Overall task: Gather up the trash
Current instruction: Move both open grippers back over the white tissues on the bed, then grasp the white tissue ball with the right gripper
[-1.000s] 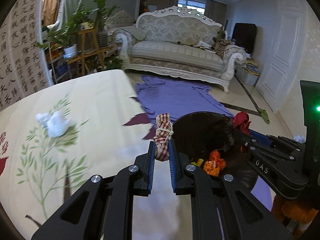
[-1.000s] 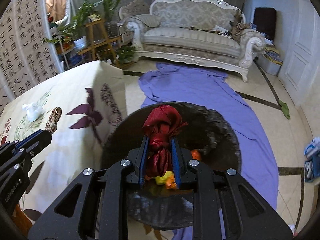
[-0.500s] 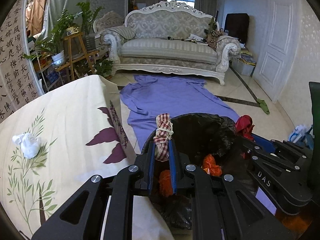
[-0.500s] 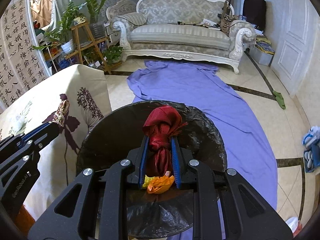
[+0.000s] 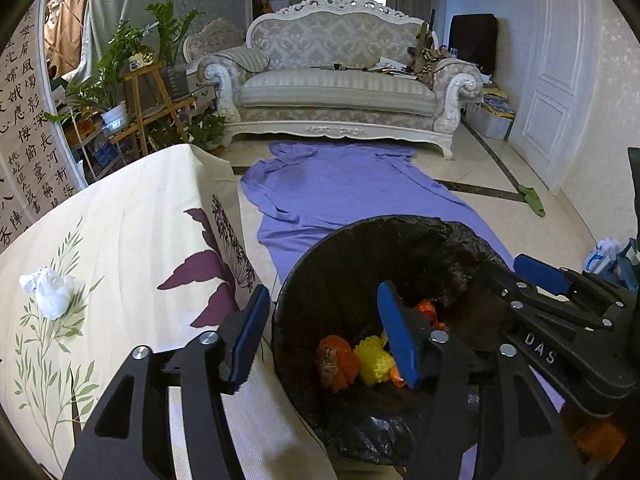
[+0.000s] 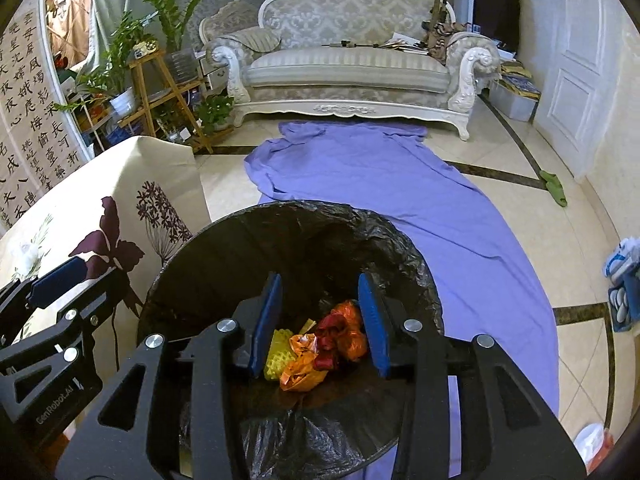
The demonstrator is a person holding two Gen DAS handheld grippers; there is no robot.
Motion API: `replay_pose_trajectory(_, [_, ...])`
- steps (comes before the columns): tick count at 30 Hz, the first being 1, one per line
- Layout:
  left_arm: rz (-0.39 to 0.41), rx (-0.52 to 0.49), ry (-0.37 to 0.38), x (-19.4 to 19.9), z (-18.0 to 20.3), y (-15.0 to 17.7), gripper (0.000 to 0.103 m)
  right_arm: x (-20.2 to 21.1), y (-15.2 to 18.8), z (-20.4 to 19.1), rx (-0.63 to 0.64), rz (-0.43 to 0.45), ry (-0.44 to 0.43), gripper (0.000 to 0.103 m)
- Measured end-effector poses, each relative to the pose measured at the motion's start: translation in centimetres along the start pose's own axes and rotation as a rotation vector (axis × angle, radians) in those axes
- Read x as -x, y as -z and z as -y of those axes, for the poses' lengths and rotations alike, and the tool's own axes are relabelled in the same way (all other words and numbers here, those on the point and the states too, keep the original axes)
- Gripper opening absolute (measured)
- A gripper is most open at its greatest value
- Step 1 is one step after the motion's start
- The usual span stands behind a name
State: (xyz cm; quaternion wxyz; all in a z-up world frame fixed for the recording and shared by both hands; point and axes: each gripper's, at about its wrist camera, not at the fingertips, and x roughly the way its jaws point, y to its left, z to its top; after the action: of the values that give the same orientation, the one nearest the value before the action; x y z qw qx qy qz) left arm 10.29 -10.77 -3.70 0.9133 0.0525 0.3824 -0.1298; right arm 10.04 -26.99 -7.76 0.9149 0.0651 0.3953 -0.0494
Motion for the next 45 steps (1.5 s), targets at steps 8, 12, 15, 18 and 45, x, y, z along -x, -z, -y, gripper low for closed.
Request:
replay_pose_trajectory(8, [0.012, 0.031, -0.029, 1.0, -1.1, 0.4, 0.073, 0.4, 0.0, 0.2, -0.019, 0.009, 0.013, 0.052])
replay_pose_trajectory(12, [0.017, 0.051, -0.058, 1.9, -2.5, 0.9, 0.073, 0.8, 0.0, -0.3, -0.024, 0.013, -0.001, 0.053])
replay_pose_trajectory(15, [0.018, 0.085, -0.078, 2.7, -4.3, 1.5, 0.074, 1.0, 0.0, -1.5, -0.011, 0.012, -0.023, 0.056])
replay_pose_trajectory(18, [0.017, 0.123, -0.111, 3.6, -6.3, 2.2, 0.074, 1.1, 0.1, -3.2, 0.009, 0.006, -0.058, 0.057])
replay_pose_trajectory(45, [-0.020, 0.458, -0.462, 10.9, -26.5, 10.4, 0.075, 1.3, 0.7, -28.9, 0.368, -0.058, -0.393, 0.066])
